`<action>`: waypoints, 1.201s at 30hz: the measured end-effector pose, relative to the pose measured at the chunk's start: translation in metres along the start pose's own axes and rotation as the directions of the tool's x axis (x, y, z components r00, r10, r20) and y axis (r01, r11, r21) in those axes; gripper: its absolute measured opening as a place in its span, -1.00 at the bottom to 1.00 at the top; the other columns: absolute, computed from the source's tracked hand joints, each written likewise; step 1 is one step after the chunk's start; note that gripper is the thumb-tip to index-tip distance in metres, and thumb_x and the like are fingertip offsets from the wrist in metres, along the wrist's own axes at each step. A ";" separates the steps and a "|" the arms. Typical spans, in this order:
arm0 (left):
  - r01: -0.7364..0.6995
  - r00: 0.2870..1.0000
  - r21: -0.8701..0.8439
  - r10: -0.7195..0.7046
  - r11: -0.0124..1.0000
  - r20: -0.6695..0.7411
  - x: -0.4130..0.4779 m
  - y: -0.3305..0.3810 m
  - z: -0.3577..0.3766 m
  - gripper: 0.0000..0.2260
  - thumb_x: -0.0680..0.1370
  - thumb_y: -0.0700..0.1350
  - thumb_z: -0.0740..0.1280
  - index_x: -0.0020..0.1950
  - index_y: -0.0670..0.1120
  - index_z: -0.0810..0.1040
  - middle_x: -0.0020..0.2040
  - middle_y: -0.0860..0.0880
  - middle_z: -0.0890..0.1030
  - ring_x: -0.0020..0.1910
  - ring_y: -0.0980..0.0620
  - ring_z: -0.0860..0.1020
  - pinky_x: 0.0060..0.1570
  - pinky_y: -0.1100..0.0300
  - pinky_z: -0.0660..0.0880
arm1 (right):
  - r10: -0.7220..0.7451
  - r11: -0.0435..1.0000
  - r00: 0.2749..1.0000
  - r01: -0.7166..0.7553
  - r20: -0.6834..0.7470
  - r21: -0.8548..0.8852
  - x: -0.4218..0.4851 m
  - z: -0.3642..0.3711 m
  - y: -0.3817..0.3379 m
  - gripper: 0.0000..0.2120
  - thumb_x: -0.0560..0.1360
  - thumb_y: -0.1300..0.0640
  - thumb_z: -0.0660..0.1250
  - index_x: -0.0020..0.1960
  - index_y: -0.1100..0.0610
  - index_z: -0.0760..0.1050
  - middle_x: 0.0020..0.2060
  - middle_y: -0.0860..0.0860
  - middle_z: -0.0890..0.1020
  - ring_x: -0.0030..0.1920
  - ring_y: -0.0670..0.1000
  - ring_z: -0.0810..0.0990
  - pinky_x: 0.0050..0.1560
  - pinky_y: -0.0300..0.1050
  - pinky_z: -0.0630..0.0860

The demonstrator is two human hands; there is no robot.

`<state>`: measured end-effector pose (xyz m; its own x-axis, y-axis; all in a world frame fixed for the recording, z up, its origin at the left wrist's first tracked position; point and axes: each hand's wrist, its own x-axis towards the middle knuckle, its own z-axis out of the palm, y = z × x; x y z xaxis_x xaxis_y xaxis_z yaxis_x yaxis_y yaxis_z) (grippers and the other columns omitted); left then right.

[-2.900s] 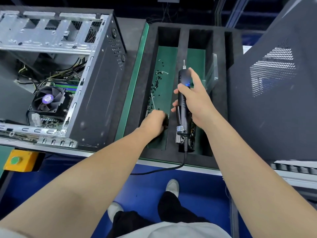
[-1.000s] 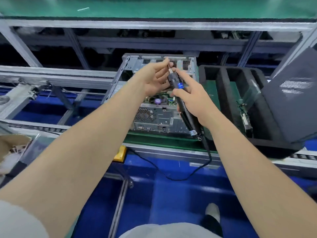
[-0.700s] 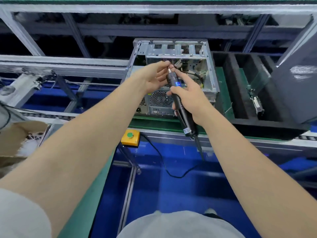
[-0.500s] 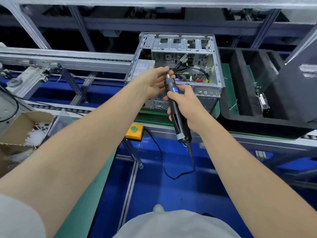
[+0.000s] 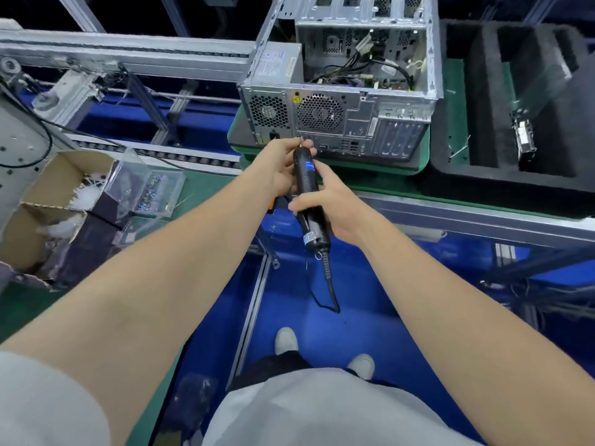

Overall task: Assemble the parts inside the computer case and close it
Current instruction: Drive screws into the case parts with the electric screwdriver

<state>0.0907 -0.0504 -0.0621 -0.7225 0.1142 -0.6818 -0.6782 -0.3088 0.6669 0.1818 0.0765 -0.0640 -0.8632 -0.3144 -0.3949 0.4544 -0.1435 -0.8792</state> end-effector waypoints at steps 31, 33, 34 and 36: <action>0.017 0.945 -0.075 0.008 0.997 0.326 0.051 0.014 -0.043 -0.72 0.57 -0.29 0.34 0.25 -0.08 0.50 0.10 -0.05 0.73 0.17 -0.01 0.67 0.08 0.05 0.62 | -0.154 0.988 0.958 0.155 -0.244 -0.017 0.058 0.058 0.038 0.07 0.30 0.49 0.36 0.53 -0.40 0.21 0.22 0.39 0.51 -0.32 0.11 0.55 -0.30 0.05 0.60; 0.019 0.946 -0.068 0.004 0.998 0.325 0.052 0.015 -0.044 -0.73 0.56 -0.29 0.34 0.23 -0.07 0.51 0.10 -0.05 0.73 0.16 0.00 0.68 0.11 0.03 0.61 | -0.148 0.989 0.958 0.149 -0.247 -0.015 0.059 0.057 0.038 0.07 0.30 0.50 0.36 0.53 -0.40 0.21 0.14 0.37 0.53 -0.31 0.09 0.56 -0.30 0.04 0.60; 0.020 0.946 -0.066 0.003 0.998 0.325 0.052 0.016 -0.044 -0.73 0.55 -0.30 0.34 0.22 -0.07 0.51 0.10 -0.05 0.73 0.14 0.00 0.68 0.09 0.04 0.62 | -0.145 0.989 0.958 0.146 -0.249 -0.012 0.060 0.056 0.038 0.07 0.30 0.49 0.36 0.52 -0.41 0.21 0.10 0.33 0.55 -0.31 0.08 0.57 -0.30 0.03 0.60; 0.016 0.947 -0.057 0.003 0.998 0.323 0.052 0.017 -0.044 -0.72 0.56 -0.30 0.33 0.23 -0.07 0.50 0.11 -0.06 0.72 0.07 0.00 0.70 0.03 0.06 0.62 | -0.138 0.990 0.956 0.140 -0.257 -0.011 0.061 0.055 0.039 0.09 0.29 0.49 0.36 0.53 -0.42 0.18 0.05 0.24 0.56 -0.32 0.06 0.57 -0.30 0.03 0.60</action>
<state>0.0472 -0.0909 -0.0994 -0.7292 0.4119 -0.5464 -0.6811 -0.3599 0.6376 0.1588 -0.0003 -0.1083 -0.9449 -0.0396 -0.3251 0.3269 -0.1758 -0.9286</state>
